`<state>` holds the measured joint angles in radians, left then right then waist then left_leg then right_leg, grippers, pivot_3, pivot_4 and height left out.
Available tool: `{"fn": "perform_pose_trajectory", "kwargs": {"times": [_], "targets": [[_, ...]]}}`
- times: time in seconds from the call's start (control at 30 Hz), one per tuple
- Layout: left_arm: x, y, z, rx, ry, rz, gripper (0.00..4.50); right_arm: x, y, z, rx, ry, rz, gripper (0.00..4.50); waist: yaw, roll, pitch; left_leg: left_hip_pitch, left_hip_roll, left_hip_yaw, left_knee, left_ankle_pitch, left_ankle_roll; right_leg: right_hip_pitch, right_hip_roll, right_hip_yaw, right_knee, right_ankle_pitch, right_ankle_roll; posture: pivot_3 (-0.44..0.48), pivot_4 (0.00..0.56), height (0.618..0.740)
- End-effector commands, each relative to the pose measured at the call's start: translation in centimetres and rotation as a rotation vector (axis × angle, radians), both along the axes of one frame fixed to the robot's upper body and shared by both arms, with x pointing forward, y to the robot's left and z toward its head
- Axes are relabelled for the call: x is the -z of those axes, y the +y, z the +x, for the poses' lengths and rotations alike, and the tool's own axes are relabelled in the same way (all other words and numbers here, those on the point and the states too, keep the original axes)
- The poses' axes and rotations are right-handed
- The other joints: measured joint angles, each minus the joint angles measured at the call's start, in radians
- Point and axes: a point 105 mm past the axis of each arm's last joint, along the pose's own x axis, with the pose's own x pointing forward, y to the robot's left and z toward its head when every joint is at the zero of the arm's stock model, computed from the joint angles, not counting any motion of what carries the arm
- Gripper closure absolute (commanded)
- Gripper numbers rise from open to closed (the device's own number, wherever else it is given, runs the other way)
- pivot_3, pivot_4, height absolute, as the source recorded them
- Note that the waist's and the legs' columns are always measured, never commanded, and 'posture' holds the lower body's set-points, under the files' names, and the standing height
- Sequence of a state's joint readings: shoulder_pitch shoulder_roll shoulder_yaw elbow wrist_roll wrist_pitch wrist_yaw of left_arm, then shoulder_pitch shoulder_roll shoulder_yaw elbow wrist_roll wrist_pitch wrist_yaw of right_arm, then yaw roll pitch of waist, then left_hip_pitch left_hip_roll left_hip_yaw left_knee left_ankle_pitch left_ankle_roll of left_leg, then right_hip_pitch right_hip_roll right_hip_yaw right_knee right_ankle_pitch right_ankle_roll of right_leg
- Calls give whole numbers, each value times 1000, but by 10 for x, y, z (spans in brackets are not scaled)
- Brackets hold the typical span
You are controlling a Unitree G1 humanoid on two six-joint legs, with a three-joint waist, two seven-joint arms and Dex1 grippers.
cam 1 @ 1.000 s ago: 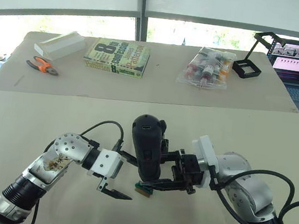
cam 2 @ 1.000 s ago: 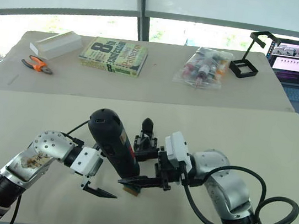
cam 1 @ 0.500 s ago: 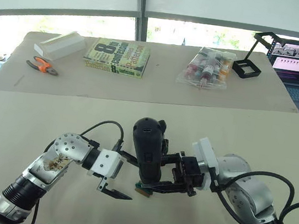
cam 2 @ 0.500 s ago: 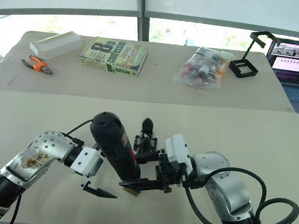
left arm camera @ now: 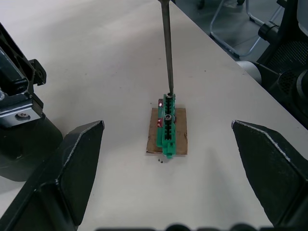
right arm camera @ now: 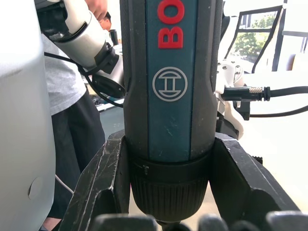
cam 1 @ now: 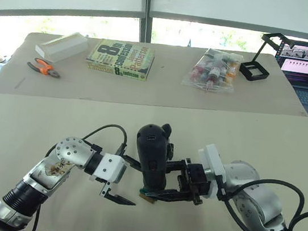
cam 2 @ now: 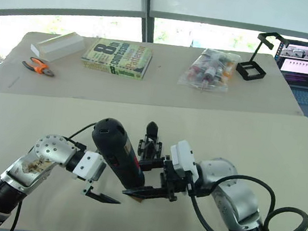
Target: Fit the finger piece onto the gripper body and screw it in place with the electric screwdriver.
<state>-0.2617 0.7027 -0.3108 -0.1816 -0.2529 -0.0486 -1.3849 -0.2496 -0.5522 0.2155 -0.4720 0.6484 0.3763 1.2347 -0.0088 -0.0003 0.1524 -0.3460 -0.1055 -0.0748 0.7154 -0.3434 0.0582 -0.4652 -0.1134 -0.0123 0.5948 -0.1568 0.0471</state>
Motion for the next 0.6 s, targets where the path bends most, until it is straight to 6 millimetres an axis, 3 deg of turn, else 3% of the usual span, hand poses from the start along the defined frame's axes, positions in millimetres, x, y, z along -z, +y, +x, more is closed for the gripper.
{"fn": "perform_pose_trajectory", "kwargs": {"times": [0.03, 0.6], "targets": [[-5, -2, 0, 18, -37, -10, 0, -12, -1, -5, -17, -60, 47, 2606, 0, 0, 0, 0, 0, 0, 0, 0, 0, 0, 0, 0, 0, 0, 0, 0, 150, 740], [-5, -3, 0, 15, -42, -11, 0, -11, -1, -1, -12, -56, 47, 2606, 0, 0, 0, 0, 0, 0, 0, 0, 0, 0, 0, 0, 0, 0, 0, 0, 150, 740]]}}
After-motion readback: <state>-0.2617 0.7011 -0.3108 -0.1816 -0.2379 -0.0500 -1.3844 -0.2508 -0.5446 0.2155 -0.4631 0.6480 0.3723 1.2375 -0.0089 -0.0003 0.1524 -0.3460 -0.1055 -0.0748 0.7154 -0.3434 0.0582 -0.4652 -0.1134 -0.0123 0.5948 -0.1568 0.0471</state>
